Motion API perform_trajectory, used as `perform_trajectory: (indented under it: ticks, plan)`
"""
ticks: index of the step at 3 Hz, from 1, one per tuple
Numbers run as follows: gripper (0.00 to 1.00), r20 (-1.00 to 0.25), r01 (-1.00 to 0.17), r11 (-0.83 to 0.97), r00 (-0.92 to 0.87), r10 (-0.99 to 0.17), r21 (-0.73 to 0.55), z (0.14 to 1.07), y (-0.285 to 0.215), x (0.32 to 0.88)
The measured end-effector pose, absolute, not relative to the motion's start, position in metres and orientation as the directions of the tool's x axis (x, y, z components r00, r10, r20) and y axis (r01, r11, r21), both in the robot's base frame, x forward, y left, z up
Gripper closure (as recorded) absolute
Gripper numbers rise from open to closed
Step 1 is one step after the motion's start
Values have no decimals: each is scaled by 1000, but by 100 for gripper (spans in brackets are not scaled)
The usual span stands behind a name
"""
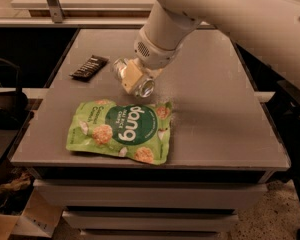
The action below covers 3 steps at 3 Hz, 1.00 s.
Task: Move 7up can near green rice chip bag
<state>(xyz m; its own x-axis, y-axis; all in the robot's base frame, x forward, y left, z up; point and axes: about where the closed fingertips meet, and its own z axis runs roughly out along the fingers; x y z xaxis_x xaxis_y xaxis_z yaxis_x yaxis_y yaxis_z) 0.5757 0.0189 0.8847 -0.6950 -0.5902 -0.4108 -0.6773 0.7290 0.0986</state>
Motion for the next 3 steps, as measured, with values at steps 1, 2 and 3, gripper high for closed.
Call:
perform_trajectory:
  ticks: [1,2,3]
  plan:
    - [100,-406,-709,700,-667,-625,87,875,27,575]
    - [100,-402,-710,699,-667,-627,87,865,33,578]
    - [84,-398,-700,708,-679,-617,94,859,34,584]
